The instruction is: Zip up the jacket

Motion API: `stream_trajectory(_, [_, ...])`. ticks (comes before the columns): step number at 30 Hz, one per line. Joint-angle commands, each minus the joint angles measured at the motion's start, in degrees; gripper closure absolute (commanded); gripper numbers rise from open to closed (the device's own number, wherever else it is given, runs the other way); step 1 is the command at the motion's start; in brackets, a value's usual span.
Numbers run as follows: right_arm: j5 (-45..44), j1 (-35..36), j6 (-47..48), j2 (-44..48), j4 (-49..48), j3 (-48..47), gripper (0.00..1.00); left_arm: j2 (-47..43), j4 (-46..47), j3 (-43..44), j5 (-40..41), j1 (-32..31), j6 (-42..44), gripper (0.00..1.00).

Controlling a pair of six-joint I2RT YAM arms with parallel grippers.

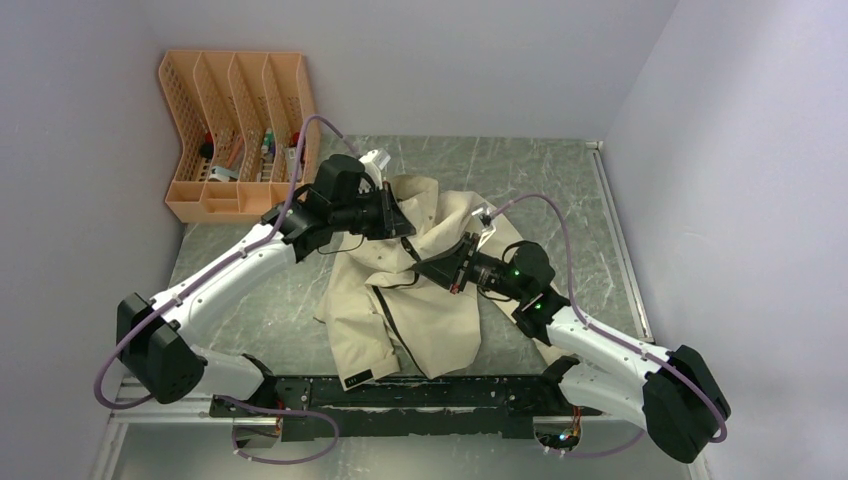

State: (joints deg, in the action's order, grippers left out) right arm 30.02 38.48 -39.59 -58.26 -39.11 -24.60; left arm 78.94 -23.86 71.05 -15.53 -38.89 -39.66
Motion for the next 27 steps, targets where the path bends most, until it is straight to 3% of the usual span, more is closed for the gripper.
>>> stream_trajectory(1, [0.44,0.63,0.12,1.37,-0.33,2.35,1.00,-2.81,-0.48,2.72,4.95,0.46,1.84,0.92])
stream_trajectory(18, [0.88,2.14,-2.90,2.95,-0.65,4.13,1.00,-0.85,-4.44,11.59,9.70,1.67,8.06,0.92])
stream_trajectory(23, [0.44,2.57,-4.34,2.17,-2.33,3.99,1.00,0.26,-2.20,11.97,6.53,1.65,8.76,0.92])
stream_trajectory(27, [-1.11,2.71,-6.42,2.02,-2.92,1.44,1.00,-0.09,0.86,9.14,2.88,1.67,10.68,0.63])
